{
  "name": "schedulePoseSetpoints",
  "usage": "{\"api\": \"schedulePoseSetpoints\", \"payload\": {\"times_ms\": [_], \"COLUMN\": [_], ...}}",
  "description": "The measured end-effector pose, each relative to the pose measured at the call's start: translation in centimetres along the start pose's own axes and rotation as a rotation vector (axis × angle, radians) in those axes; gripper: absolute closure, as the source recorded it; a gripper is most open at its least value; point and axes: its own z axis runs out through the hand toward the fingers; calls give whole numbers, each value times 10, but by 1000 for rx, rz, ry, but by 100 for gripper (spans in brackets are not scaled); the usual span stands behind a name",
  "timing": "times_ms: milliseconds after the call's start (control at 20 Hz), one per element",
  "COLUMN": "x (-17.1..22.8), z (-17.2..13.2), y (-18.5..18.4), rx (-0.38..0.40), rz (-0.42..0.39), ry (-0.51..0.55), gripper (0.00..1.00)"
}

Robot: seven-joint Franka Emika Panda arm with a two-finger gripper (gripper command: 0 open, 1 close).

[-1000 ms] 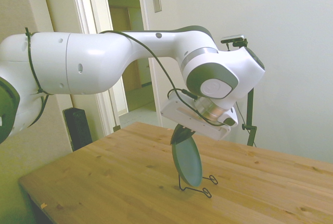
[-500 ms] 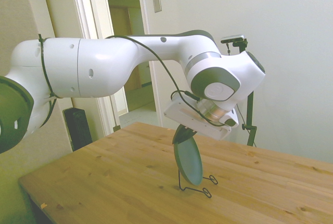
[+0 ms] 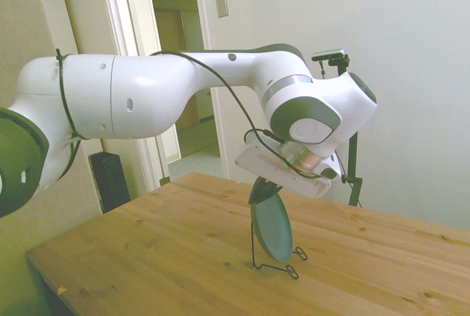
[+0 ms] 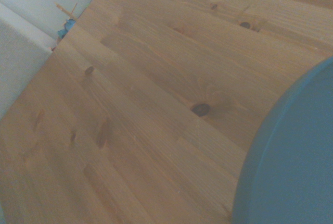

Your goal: Load the plate

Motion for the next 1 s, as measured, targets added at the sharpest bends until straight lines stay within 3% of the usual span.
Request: {"api": "schedulePoseSetpoints", "payload": {"times_ms": [700,1000], "x": [6,-12], "z": [29,2], "y": [-2,-12], "rx": [14,-14], "rz": [9,28], "ry": [-18,62], "gripper": [0,0]}}
